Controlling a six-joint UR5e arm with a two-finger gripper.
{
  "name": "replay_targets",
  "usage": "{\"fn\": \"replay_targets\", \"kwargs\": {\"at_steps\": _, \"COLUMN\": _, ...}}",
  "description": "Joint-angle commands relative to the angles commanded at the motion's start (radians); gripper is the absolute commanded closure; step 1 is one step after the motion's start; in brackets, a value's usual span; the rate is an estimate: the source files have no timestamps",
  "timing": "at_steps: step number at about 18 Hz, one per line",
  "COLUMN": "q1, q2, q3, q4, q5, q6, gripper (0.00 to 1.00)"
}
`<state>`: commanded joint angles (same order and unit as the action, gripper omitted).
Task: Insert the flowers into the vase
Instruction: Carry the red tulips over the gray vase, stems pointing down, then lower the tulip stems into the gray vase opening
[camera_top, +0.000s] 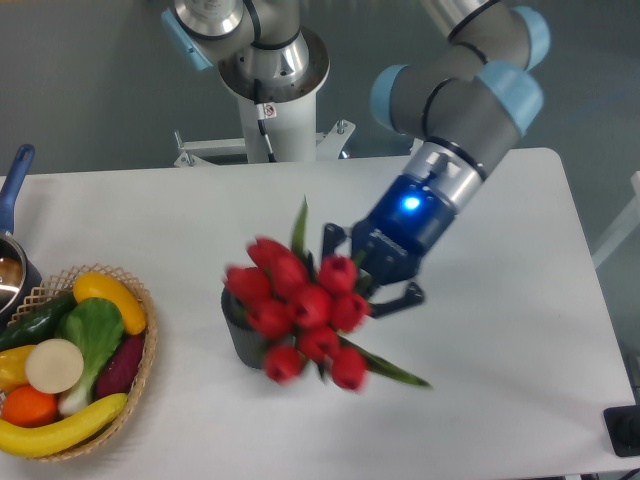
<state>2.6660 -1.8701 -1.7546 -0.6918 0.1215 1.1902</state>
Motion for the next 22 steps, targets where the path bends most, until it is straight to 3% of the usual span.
{"fn": "replay_targets", "kwargs": {"at_steps": 8, "q1": 0.005, "q2": 0.101, "q3": -0.15, "q4": 0.0, "q5": -0.138, "q6": 0.054, "gripper": 0.79}}
{"fn": "replay_targets", "kwargs": {"at_steps": 11, "q1": 0.0, "q2": 0.103, "q3": -0.195, "q4": 0.0, "q5": -0.169, "q6": 0.107, "gripper": 0.79}}
{"fn": "replay_targets", "kwargs": {"at_steps": 22, "q1": 0.003, "q2": 0.089, "q3": -0.22, "q4": -0.005, "q5": -0.171, "q6": 0.111, "gripper": 0.79}}
